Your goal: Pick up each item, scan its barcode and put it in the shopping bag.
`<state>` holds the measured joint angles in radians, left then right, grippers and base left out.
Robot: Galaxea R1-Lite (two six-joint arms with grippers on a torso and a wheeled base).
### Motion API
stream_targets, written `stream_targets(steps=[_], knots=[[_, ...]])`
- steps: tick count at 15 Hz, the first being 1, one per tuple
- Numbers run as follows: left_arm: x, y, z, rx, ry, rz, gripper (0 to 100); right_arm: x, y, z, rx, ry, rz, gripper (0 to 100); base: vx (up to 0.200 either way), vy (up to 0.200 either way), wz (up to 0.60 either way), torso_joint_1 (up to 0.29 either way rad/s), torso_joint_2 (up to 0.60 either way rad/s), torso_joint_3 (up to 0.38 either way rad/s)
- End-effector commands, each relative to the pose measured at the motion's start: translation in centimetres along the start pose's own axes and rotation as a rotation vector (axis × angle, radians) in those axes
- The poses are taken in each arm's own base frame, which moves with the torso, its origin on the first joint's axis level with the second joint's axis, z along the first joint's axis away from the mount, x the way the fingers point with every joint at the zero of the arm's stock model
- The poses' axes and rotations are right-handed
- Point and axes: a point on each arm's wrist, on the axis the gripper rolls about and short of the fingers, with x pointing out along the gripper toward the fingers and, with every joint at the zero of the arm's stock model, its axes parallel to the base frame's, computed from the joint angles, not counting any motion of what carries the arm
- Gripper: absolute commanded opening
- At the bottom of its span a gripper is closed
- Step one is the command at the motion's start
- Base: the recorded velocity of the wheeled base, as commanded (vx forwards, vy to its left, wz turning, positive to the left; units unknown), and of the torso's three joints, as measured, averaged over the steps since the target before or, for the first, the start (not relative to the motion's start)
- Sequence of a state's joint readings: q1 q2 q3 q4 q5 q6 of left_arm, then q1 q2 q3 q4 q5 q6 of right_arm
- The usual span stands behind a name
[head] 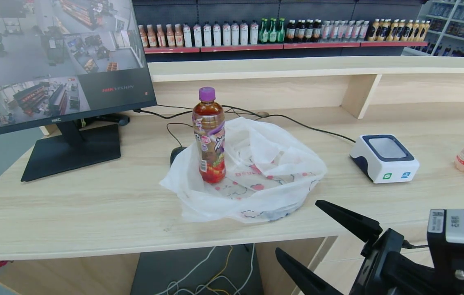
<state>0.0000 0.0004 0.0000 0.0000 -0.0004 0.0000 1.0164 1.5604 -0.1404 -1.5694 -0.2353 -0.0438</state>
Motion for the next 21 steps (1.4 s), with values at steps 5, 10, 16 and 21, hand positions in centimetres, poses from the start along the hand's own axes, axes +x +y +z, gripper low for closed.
stream_targets(steps=[5, 10, 16, 21], knots=[[0.0, 0.0, 0.0, -0.002, 0.000, 0.000, 100, -0.4, -1.2, 0.9, 0.044, -0.042, -0.057, 100, 0.000, 0.000, 0.00, 0.000, 0.00, 0.000], [0.0, 0.0, 0.0, -0.005, 0.000, 0.000, 100, 1.9, -2.3, 0.5, 0.039, -0.039, -0.124, 100, 0.000, 0.000, 0.00, 0.000, 0.00, 0.000], [0.0, 0.0, 0.0, -0.003, 0.000, 0.000, 100, 1.9, -3.7, 0.4, 0.028, -0.038, -0.193, 100, 0.000, 0.000, 0.00, 0.000, 0.00, 0.000], [0.0, 0.0, 0.0, -0.005, 0.000, 0.000, 100, 2.1, -3.7, 0.4, 0.029, -0.041, -0.192, 100, 0.000, -0.040, 0.00, 0.000, 0.00, 0.000]])
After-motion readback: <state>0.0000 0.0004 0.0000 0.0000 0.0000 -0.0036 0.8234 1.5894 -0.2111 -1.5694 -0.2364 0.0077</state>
